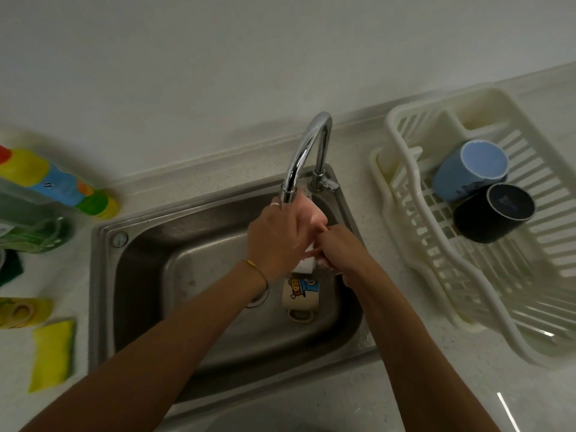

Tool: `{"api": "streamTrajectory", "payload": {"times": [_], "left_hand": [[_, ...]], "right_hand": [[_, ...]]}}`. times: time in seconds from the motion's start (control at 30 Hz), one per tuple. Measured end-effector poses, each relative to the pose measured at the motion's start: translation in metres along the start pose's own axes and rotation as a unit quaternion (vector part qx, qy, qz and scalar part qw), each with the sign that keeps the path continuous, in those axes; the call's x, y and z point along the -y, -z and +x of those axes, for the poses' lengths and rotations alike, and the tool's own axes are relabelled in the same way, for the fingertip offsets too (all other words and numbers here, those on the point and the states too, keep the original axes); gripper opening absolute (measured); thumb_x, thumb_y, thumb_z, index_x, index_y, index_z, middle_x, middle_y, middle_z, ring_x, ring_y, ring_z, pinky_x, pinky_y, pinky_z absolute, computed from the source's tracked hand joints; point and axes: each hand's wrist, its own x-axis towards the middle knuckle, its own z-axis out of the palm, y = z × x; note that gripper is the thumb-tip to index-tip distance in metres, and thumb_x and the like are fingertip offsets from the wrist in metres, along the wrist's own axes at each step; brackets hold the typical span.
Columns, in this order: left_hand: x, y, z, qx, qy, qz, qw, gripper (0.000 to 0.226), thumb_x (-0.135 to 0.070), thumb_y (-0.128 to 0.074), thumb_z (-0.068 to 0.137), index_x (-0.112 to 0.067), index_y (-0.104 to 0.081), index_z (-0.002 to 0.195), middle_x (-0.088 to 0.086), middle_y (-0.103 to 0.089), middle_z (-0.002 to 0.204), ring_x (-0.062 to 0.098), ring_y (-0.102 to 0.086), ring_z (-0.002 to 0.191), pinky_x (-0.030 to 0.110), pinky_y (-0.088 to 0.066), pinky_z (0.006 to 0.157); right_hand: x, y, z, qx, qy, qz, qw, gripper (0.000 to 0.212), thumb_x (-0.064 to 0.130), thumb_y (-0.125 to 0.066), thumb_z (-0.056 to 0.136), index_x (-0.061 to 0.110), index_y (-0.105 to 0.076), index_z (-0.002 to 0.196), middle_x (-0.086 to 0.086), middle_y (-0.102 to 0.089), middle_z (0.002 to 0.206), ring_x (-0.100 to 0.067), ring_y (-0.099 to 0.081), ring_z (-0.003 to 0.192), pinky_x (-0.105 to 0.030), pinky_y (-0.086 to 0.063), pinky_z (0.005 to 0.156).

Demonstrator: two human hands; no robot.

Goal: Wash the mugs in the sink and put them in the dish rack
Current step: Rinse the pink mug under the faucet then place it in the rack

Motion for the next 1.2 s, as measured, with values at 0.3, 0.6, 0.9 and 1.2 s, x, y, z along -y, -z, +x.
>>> {"api": "streamTrajectory", "payload": {"times": [0.3,0.6,0.9,1.2], "left_hand": [[-0.020,0.006,0.002,-0.044,0.067,0.013,0.997,0.030,-0.038,-0.034,0.109,-0.016,-0.052,0.118,0.010,-0.064,0.098,0.024,-0.062,0.082,0.039,-0.056,0.071],[-0.013,0.008,0.014,-0.013,0.095,-0.021,0.995,0.035,-0.036,-0.036,0.108,-0.013,-0.057,0.124,0.011,-0.059,0.095,0.028,-0.060,0.086,0.034,-0.045,0.071],[-0.001,0.034,0.025,0.147,0.200,-0.405,0.880,0.051,-0.059,-0.037,0.105,-0.019,-0.055,0.078,-0.004,-0.064,0.061,0.018,-0.060,0.059,0.034,-0.054,0.063],[0.041,0.030,0.008,0.302,0.225,-0.629,0.680,0.070,-0.047,-0.081,0.078,-0.007,-0.059,0.131,0.020,-0.071,0.115,0.033,-0.066,0.105,0.048,-0.055,0.094]], "right_hand": [[0.000,-0.003,-0.001,-0.010,-0.002,-0.044,0.999,0.025,0.005,-0.048,0.099,0.011,-0.054,0.076,0.000,-0.050,0.061,-0.010,-0.043,0.051,-0.021,-0.034,0.050],[-0.003,-0.004,0.000,-0.018,0.020,-0.021,0.999,0.024,0.010,-0.045,0.098,0.009,-0.055,0.076,-0.002,-0.051,0.062,-0.009,-0.045,0.046,-0.019,-0.037,0.043],[-0.005,0.007,0.002,0.026,0.010,-0.013,1.000,0.022,0.005,-0.047,0.095,0.009,-0.054,0.075,0.001,-0.047,0.051,-0.005,-0.039,0.034,-0.017,-0.032,0.037],[-0.014,0.017,0.011,0.053,0.007,0.027,0.998,0.017,0.003,-0.045,0.097,0.002,-0.062,0.099,-0.004,-0.050,0.065,-0.006,-0.039,0.043,-0.019,-0.033,0.042]]}}
